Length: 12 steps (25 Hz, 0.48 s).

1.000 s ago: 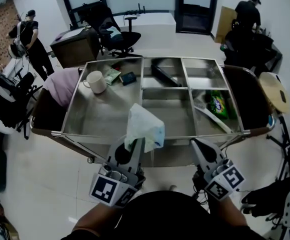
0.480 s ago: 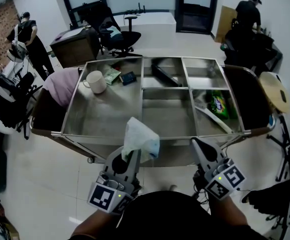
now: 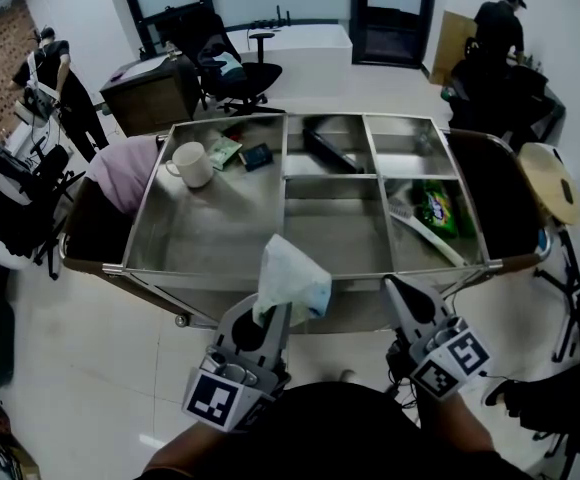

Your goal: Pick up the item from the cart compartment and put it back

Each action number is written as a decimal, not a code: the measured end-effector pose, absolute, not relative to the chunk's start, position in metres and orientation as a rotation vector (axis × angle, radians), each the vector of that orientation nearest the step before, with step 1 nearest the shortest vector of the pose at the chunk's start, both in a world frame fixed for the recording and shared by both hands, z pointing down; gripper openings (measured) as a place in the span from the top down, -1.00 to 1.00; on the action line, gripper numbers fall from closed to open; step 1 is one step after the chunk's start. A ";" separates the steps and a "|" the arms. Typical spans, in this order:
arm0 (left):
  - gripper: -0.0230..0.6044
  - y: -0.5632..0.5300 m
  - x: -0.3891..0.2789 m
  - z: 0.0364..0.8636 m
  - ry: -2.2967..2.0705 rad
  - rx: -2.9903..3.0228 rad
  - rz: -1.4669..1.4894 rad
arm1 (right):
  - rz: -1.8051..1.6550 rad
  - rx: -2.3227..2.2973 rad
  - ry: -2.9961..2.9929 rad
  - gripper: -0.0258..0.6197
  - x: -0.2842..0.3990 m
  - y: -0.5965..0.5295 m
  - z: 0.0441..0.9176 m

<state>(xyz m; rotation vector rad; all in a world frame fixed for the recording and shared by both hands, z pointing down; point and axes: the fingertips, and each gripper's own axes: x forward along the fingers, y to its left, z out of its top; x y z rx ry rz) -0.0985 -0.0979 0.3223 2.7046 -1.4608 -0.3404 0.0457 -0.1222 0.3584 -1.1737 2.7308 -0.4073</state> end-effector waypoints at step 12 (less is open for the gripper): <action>0.92 -0.125 -0.103 0.309 -1.475 2.747 -0.148 | -0.401 -1.174 2.717 0.87 0.052 -0.121 0.357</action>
